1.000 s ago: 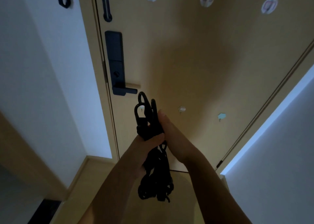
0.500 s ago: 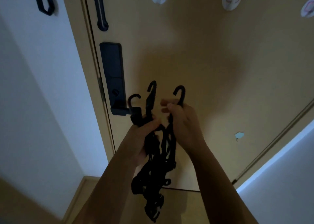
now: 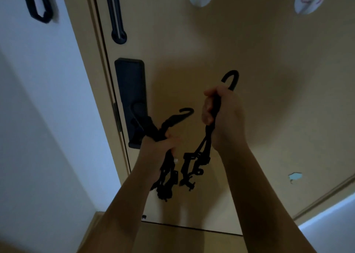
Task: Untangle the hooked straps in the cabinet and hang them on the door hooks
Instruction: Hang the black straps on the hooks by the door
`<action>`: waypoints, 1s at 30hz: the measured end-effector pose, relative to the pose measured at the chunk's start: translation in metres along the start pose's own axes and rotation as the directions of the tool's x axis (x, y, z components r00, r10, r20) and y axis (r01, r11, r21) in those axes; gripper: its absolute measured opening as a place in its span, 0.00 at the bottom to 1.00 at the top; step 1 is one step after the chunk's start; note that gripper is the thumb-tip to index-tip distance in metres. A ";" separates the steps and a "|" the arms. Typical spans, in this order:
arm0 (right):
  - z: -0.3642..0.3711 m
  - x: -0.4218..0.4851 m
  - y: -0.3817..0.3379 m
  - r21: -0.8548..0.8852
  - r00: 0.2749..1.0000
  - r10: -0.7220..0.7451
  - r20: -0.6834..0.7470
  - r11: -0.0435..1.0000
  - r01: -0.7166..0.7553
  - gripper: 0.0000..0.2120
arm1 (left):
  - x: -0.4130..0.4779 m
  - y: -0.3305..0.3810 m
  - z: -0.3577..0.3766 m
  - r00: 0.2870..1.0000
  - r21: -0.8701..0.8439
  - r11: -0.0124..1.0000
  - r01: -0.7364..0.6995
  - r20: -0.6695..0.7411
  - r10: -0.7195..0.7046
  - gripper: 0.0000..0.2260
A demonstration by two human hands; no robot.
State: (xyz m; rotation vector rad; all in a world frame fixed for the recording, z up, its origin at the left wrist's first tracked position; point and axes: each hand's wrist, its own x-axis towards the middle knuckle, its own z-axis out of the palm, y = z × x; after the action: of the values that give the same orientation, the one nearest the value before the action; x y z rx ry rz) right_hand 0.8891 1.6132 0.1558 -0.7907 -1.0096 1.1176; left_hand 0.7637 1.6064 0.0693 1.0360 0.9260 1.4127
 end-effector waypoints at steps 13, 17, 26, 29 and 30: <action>0.023 0.041 -0.021 0.348 0.989 0.138 -0.058 0.931 -0.109 0.14 | 0.005 -0.022 0.036 0.997 0.139 0.987 0.080 0.010 -0.082 0.06; -0.019 0.051 -0.014 0.296 0.967 0.173 -0.190 0.949 -0.111 0.12 | 0.014 -0.001 0.016 0.987 -0.029 0.993 0.114 -0.114 -0.116 0.06; -0.055 0.021 -0.006 -0.703 0.876 0.481 -0.039 0.610 -0.366 0.18 | 0.025 0.061 0.031 0.996 0.261 0.965 -0.014 -0.076 0.035 0.16; -0.045 0.019 -0.019 -0.801 0.966 0.157 0.206 0.594 0.074 0.17 | 0.025 0.076 0.040 1.000 0.394 0.919 -0.011 0.012 0.007 0.13; -0.039 0.018 -0.024 -0.780 0.939 0.137 0.317 0.600 0.176 0.20 | 0.025 0.081 0.041 0.999 0.430 0.903 -0.013 0.043 -0.006 0.12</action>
State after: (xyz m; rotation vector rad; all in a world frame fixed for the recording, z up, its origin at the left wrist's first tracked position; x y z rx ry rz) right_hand 0.9357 1.6230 0.1673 -1.3210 -1.8944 0.7449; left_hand 0.7775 1.6230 0.1608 1.3897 1.2395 1.2062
